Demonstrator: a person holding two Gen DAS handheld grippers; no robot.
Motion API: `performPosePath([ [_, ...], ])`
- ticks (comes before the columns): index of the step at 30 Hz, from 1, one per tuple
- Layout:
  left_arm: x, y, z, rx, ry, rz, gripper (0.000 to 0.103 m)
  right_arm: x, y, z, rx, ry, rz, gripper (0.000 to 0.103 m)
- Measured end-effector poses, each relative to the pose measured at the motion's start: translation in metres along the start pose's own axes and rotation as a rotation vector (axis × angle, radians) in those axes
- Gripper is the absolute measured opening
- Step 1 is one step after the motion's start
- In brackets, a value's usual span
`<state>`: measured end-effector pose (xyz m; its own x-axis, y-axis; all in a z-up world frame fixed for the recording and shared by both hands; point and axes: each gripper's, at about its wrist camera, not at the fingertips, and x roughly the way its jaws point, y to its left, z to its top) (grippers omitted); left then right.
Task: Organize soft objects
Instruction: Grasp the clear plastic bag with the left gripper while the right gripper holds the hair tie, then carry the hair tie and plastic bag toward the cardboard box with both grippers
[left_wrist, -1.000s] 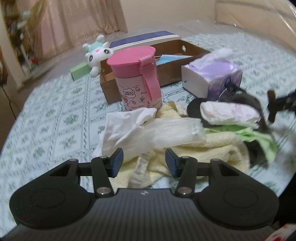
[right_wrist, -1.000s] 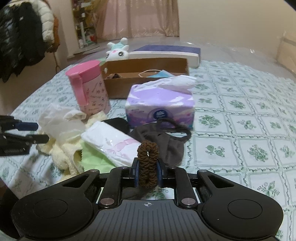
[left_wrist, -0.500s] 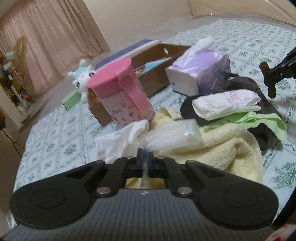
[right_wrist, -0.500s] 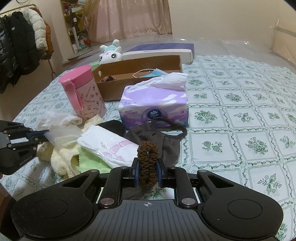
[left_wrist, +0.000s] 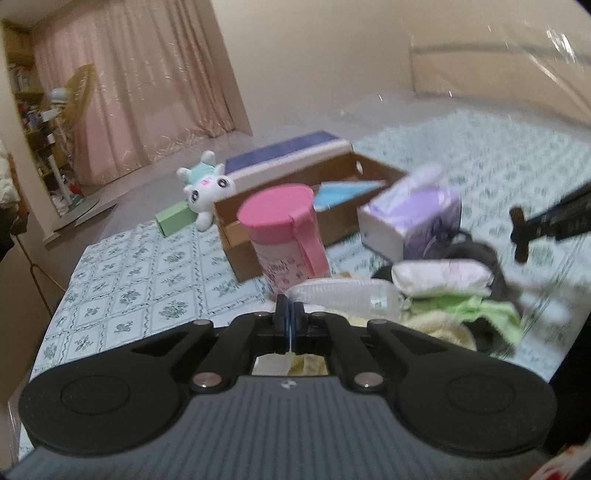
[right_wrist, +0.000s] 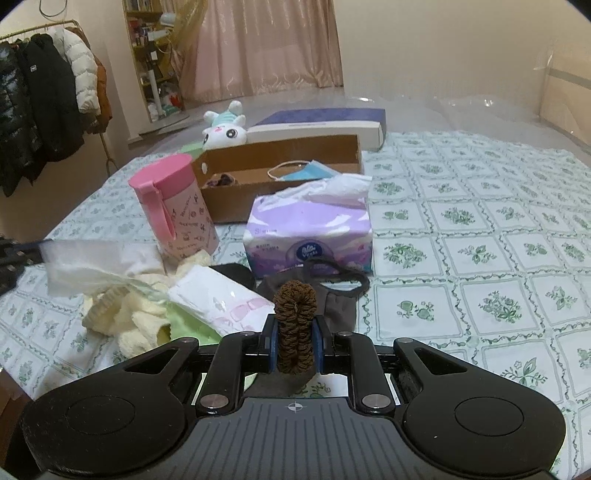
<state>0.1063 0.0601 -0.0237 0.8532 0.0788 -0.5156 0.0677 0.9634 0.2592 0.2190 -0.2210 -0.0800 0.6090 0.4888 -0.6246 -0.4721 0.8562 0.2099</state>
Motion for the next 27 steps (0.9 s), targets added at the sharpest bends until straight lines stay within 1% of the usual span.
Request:
performPosePath([
  [6,-0.028,0.023,0.012,-0.079,-0.036,0.016,0.003,-0.011,0.003,0.004,-0.019,-0.025,0.005,0.019],
  [10,-0.037,0.039,0.016,-0.099,-0.037,0.062,0.003,-0.016,0.004,0.006,-0.033,-0.038,0.004,0.019],
  [18,-0.025,0.072,0.018,-0.131,0.000,0.169,0.003,-0.014,0.004,0.023,-0.080,-0.055,0.023,0.019],
  [23,-0.011,0.088,0.022,-0.165,0.014,0.202,0.003,-0.004,0.007,0.037,-0.107,-0.061,0.045,0.019],
  [27,0.003,0.100,0.028,-0.171,0.012,0.219,0.003,0.006,0.008,0.049,-0.116,-0.058,0.072,0.019],
])
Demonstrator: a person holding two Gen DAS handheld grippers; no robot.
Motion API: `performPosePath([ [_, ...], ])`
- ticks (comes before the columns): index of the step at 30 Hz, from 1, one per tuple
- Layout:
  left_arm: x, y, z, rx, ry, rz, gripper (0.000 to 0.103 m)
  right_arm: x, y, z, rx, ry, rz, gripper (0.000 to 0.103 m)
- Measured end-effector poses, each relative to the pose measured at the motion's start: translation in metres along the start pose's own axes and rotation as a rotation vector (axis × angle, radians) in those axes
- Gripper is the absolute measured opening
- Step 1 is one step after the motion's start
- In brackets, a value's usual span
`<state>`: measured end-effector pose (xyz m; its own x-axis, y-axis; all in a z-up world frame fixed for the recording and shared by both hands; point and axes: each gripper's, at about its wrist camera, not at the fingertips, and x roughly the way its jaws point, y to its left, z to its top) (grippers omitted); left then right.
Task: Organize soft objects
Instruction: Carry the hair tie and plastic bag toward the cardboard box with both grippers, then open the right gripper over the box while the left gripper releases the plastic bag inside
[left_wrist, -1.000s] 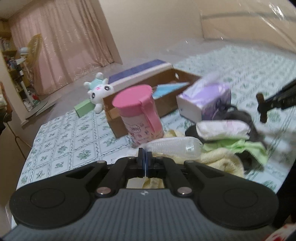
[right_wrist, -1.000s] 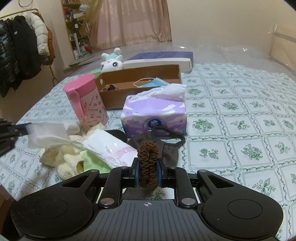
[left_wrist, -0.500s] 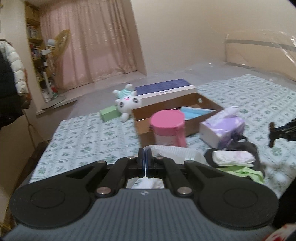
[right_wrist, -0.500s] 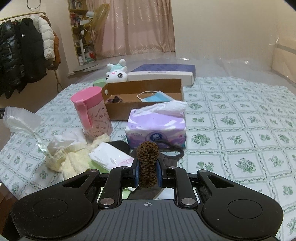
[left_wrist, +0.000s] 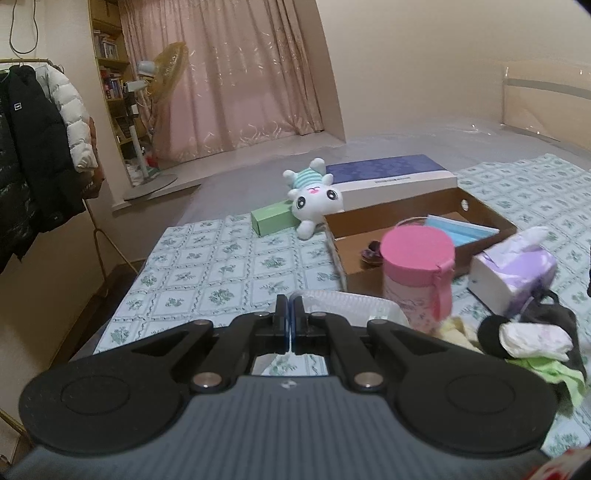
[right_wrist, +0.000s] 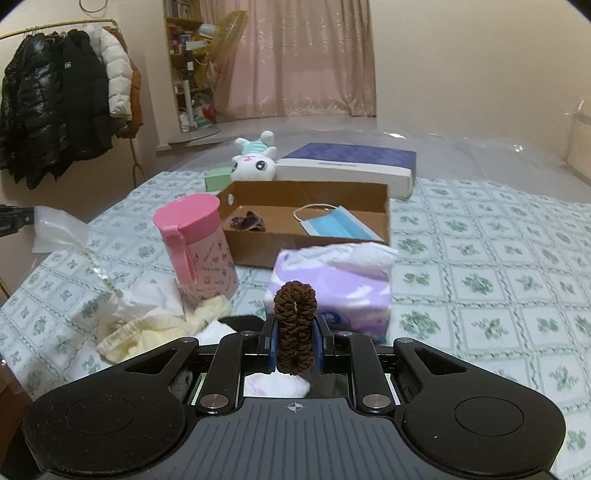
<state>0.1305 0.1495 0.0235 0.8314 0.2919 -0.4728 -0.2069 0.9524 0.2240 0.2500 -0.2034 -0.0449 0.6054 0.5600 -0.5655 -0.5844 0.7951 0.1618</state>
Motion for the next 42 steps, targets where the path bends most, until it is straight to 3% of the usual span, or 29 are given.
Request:
performPosePath([
  [14,0.075,0.007,0.049,0.021,-0.034,0.015,0.003,0.075,0.014,0.060,-0.006,-0.024,0.142,0.019],
  [21,0.124,0.006,0.080,0.021,-0.046,0.002,0.003,0.129,0.011,0.095,-0.020,-0.022,0.161,0.019],
  [35,0.238,-0.045,0.123,0.080,-0.027,-0.170,0.003,0.232,-0.024,0.138,-0.030,0.034,0.135,0.019],
  [39,0.266,-0.064,0.128,0.090,-0.017,-0.253,0.003,0.246,-0.036,0.143,-0.025,0.036,0.117,0.019],
  [42,0.287,-0.070,0.131,0.057,0.009,-0.361,0.007,0.251,-0.045,0.145,-0.015,0.035,0.104,0.019],
])
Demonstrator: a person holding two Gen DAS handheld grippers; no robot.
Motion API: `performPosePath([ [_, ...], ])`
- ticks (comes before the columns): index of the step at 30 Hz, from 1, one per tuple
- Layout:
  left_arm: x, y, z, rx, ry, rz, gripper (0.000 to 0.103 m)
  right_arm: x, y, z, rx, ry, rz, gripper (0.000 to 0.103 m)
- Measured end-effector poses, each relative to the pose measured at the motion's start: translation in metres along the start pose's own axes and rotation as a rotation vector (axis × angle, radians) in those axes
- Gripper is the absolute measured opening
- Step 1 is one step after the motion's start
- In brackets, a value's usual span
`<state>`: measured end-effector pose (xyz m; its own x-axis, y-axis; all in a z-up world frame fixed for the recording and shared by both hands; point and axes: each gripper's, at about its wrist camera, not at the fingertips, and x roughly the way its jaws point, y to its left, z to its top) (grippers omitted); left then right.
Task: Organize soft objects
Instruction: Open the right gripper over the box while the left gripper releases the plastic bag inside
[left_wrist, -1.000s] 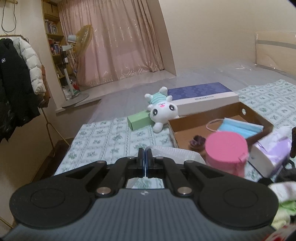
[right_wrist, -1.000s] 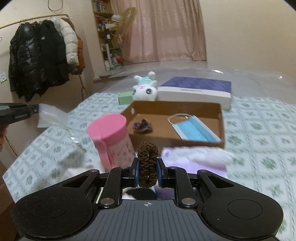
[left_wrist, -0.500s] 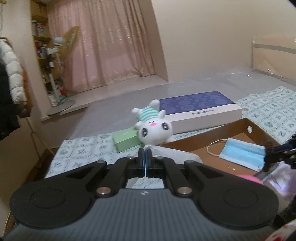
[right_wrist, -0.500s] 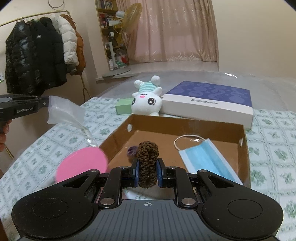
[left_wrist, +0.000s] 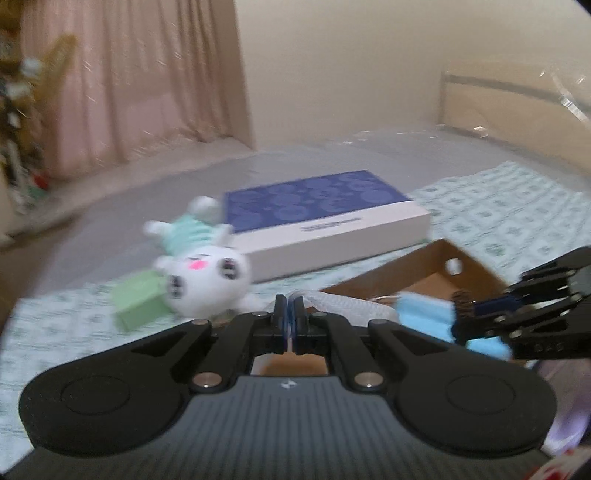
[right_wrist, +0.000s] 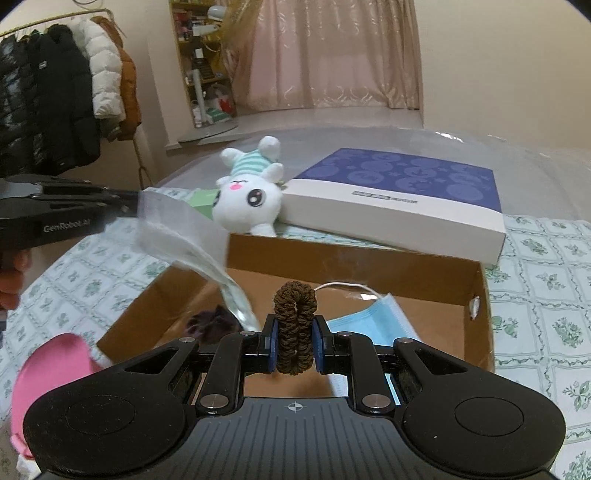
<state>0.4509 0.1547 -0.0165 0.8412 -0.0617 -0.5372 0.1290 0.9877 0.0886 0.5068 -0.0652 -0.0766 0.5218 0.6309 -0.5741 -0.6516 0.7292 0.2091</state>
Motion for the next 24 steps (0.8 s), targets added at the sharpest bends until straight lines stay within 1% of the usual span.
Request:
performPosePath([
  [1,0.006,0.002,0.000,-0.015,0.010,-0.029,0.009,0.001,-0.003,0.000,0.001,0.001,-0.006,0.019],
  [2,0.013,0.003,0.000,-0.027,0.026,-0.059,0.016,0.001,-0.005,-0.001,0.003,0.004,-0.011,0.019],
  [3,0.018,0.004,0.000,-0.031,0.041,-0.074,0.022,0.002,-0.008,-0.002,0.006,0.008,-0.016,0.019],
  [4,0.022,0.004,-0.001,-0.031,0.050,-0.072,0.030,0.003,-0.010,-0.002,0.009,0.013,-0.020,0.019],
  [5,0.025,0.005,-0.004,-0.027,0.057,-0.061,0.033,0.003,-0.012,-0.003,0.012,0.019,-0.025,0.019],
  [8,0.028,0.008,-0.013,-0.021,0.087,-0.065,0.034,0.003,-0.016,-0.007,0.017,0.034,-0.029,0.019],
  [13,0.019,0.022,-0.031,-0.075,0.120,-0.064,0.034,0.004,-0.014,-0.010,0.020,0.044,-0.027,0.019],
  [19,0.006,0.035,-0.042,-0.114,0.144,-0.054,0.034,0.007,-0.002,-0.007,-0.011,0.045,-0.013,0.019],
  [20,0.003,0.035,-0.044,-0.119,0.145,-0.053,0.034,0.009,-0.001,-0.006,-0.015,0.049,-0.013,0.025],
  [21,0.001,0.036,-0.045,-0.124,0.144,-0.055,0.034,0.011,0.001,-0.005,-0.015,0.053,-0.015,0.034],
  [22,-0.001,0.037,-0.046,-0.127,0.143,-0.056,0.034,0.012,0.002,-0.005,-0.012,0.054,-0.022,0.055],
  [23,-0.002,0.037,-0.046,-0.129,0.141,-0.057,0.034,0.012,0.002,-0.004,-0.008,0.043,-0.028,0.066],
  [24,-0.003,0.038,-0.046,-0.129,0.139,-0.056,0.034,0.011,0.003,-0.005,-0.009,0.022,-0.028,0.066],
])
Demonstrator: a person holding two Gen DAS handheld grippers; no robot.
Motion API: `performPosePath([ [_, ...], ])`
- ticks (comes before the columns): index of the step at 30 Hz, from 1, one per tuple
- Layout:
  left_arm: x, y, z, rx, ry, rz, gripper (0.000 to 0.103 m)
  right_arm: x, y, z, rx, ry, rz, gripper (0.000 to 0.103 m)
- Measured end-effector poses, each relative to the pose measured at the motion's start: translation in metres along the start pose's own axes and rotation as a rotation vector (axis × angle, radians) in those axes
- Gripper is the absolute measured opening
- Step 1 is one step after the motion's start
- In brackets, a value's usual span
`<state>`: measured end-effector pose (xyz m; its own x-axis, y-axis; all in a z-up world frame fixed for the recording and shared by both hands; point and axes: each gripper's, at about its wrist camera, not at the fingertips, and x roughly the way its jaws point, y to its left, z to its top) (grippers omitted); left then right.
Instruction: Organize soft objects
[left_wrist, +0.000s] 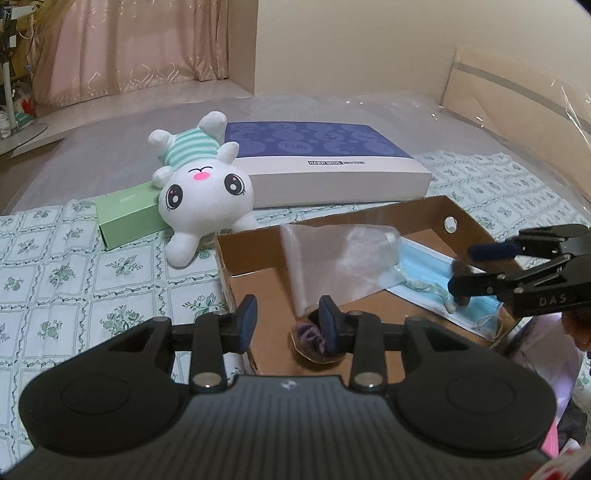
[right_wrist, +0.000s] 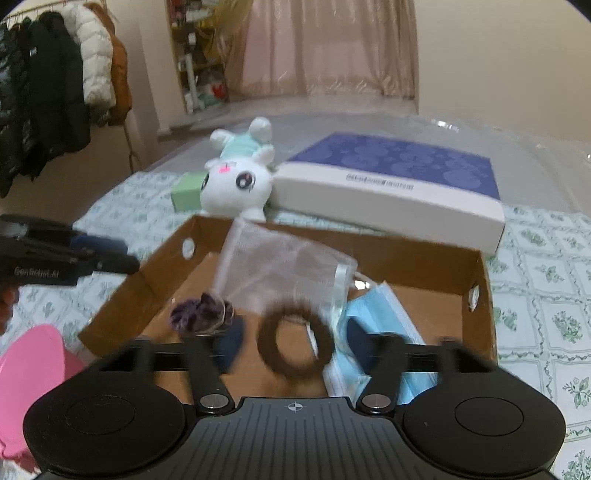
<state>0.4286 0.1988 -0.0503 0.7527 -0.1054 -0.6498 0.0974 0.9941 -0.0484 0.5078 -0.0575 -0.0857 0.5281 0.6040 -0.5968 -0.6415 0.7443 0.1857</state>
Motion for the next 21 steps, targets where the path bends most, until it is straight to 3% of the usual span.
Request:
performPosePath([
  [12,-0.005,0.007,-0.001,-0.015,-0.015,0.045,0.034,0.010,-0.006,0.007,-0.022,0.023,-0.055,0.064],
  [14,0.000,0.009,0.000,-0.009,-0.008,0.067,0.034,0.021,-0.012,0.012,-0.029,0.042,-0.055,0.049],
  [16,0.004,0.012,0.000,-0.012,-0.002,0.074,0.034,0.036,-0.022,0.018,-0.011,0.077,-0.044,0.042],
  [21,0.014,0.027,-0.003,-0.038,0.006,0.096,0.034,0.074,-0.043,0.032,0.040,0.132,-0.021,0.041],
])
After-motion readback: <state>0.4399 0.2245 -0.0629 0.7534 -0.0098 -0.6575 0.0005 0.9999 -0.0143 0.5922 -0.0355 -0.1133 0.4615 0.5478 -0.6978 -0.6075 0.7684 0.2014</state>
